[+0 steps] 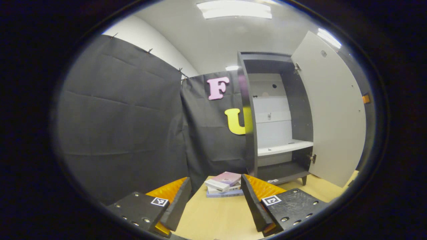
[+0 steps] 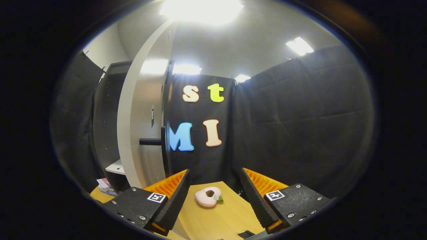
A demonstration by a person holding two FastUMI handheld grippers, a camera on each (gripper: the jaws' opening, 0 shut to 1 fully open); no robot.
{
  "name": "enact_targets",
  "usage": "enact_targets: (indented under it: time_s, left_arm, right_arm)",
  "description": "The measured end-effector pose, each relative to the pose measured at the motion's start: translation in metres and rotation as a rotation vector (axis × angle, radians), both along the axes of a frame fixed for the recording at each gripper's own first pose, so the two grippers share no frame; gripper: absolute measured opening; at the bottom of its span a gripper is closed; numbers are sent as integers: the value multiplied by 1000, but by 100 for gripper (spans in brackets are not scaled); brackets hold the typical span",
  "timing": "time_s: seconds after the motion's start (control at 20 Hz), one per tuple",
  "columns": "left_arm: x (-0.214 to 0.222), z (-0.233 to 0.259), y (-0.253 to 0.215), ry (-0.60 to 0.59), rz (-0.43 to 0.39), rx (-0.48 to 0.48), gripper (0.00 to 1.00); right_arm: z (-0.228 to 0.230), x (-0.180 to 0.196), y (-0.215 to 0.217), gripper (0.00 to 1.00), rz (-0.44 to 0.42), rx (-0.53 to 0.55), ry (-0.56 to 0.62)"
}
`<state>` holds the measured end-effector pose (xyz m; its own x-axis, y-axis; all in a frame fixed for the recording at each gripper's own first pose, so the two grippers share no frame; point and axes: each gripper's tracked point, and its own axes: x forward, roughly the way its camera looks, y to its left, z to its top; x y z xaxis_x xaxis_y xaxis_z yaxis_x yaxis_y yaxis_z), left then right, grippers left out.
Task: Open the cabinet door with the right hand, grasp the bottle in the cabinet with the left hand and place it on the coaster, then close the cabinet door with the right hand.
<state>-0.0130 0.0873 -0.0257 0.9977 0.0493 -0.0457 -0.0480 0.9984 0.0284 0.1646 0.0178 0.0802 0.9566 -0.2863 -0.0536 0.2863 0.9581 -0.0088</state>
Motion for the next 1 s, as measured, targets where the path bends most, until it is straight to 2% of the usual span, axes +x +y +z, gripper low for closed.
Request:
enact_targets:
  time_s: [0.55,1.0]
  left_arm:
    - [29,-22,36,6,-61,-25,86]
    - [33,-35,72,14,-55,-47,86]
  right_arm:
    - [3,-13,71,92,-6,-42,-12]
    - [2,-2,146,92,95,-49,-12]
